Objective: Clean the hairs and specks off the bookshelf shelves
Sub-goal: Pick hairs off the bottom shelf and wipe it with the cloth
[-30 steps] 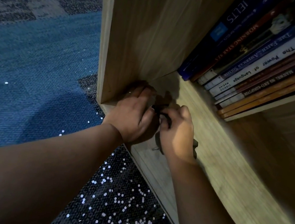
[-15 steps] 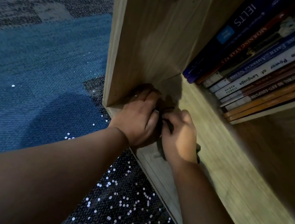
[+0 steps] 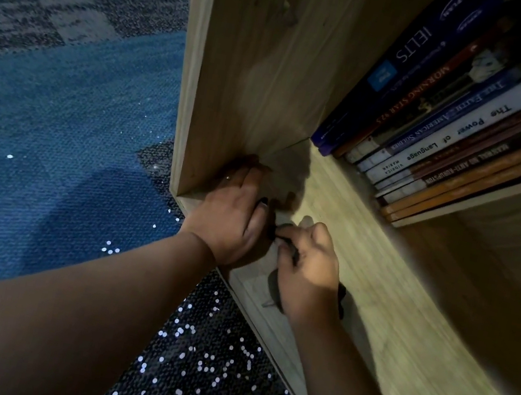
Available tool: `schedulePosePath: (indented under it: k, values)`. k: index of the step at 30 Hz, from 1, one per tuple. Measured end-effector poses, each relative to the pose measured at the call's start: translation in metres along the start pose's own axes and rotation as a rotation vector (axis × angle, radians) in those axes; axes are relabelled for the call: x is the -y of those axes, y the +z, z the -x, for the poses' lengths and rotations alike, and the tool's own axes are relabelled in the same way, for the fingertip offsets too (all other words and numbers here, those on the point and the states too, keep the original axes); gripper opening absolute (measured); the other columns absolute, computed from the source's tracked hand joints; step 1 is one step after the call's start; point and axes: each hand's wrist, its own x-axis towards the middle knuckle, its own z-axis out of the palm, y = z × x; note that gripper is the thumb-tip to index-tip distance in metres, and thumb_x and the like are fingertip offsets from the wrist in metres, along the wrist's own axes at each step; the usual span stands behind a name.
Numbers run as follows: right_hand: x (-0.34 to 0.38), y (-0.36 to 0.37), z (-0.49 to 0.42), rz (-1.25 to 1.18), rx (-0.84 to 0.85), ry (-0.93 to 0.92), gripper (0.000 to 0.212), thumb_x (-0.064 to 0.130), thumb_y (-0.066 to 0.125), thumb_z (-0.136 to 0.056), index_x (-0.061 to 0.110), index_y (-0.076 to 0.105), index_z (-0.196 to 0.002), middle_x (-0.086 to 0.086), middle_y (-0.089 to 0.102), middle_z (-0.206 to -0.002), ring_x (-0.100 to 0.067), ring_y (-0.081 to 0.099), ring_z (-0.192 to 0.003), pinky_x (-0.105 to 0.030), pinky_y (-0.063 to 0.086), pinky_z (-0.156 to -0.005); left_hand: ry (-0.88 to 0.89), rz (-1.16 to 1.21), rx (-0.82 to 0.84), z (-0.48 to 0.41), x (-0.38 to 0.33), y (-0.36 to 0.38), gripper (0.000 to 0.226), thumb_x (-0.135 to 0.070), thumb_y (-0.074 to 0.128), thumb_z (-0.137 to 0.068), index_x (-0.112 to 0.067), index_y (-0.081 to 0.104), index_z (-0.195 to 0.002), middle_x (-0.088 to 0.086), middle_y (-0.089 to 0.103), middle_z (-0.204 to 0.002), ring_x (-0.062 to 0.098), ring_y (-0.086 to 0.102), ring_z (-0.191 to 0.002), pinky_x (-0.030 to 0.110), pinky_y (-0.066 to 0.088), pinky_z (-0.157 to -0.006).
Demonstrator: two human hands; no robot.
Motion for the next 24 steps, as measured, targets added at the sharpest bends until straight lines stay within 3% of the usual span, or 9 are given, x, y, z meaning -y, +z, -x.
schedulePosePath:
  k: [5, 8, 12, 16, 21, 24]
  values:
    - [-0.001, 0.004, -0.02, 0.032, -0.024, 0.0, 0.017, 0.012, 0.06, -0.088, 0.02, 0.071, -0.098, 0.005, 0.045, -0.091, -0.021, 0.054, -0.09, -0.031, 0.048, -0.078, 0.005, -0.005, -0.015, 0.0, 0.002, 0.003, 0.077, -0.043, 0.022, -0.086, 0.008, 0.037, -0.141, 0.034, 0.047, -0.135, 0.046, 0.048, -0.122, 0.035, 0.023, -0.101]
    - [-0.005, 0.012, -0.051, 0.137, -0.043, 0.056, 0.018, 0.017, 0.057, -0.09, 0.017, 0.07, -0.101, -0.002, 0.048, -0.099, -0.023, 0.054, -0.093, -0.032, 0.047, -0.082, 0.014, -0.001, -0.024, -0.001, 0.004, 0.005, 0.076, -0.043, 0.022, -0.086, 0.008, 0.038, -0.141, 0.034, 0.046, -0.136, 0.045, 0.047, -0.124, 0.035, 0.024, -0.103]
    - [-0.007, 0.015, -0.077, 0.13, -0.034, 0.207, 0.026, 0.014, 0.057, -0.089, 0.016, 0.065, -0.114, 0.004, 0.048, -0.103, -0.02, 0.057, -0.101, -0.016, 0.039, -0.082, -0.006, -0.001, -0.011, -0.002, 0.002, 0.004, 0.078, -0.047, 0.02, -0.086, 0.001, 0.034, -0.145, 0.027, 0.042, -0.143, 0.04, 0.043, -0.127, 0.037, 0.027, -0.105]
    - [0.001, 0.009, -0.056, 0.132, 0.031, 0.124, 0.023, 0.017, 0.055, -0.092, 0.018, 0.069, -0.11, -0.005, 0.05, -0.115, -0.022, 0.052, -0.106, -0.032, 0.043, -0.096, -0.002, -0.001, -0.012, -0.003, 0.003, 0.004, 0.075, -0.045, 0.022, -0.088, 0.001, 0.034, -0.146, 0.026, 0.04, -0.145, 0.039, 0.042, -0.13, 0.038, 0.028, -0.107]
    - [0.0, -0.003, 0.009, 0.052, -0.007, 0.042, 0.017, 0.014, 0.06, -0.088, 0.021, 0.07, -0.099, 0.002, 0.05, -0.1, -0.016, 0.051, -0.096, -0.026, 0.044, -0.081, 0.003, -0.002, -0.036, -0.002, 0.002, 0.004, 0.074, -0.047, 0.022, -0.085, -0.002, 0.038, -0.142, 0.026, 0.045, -0.138, 0.041, 0.046, -0.122, 0.04, 0.033, -0.101]
    - [-0.008, -0.015, 0.054, 0.169, -0.075, 0.083, 0.016, 0.014, 0.063, -0.086, 0.025, 0.069, -0.097, 0.005, 0.049, -0.095, -0.015, 0.049, -0.09, -0.026, 0.042, -0.07, -0.01, -0.011, -0.038, -0.001, 0.0, 0.004, 0.068, -0.045, 0.026, -0.086, -0.003, 0.039, -0.138, 0.026, 0.045, -0.135, 0.042, 0.049, -0.115, 0.043, 0.039, -0.094]
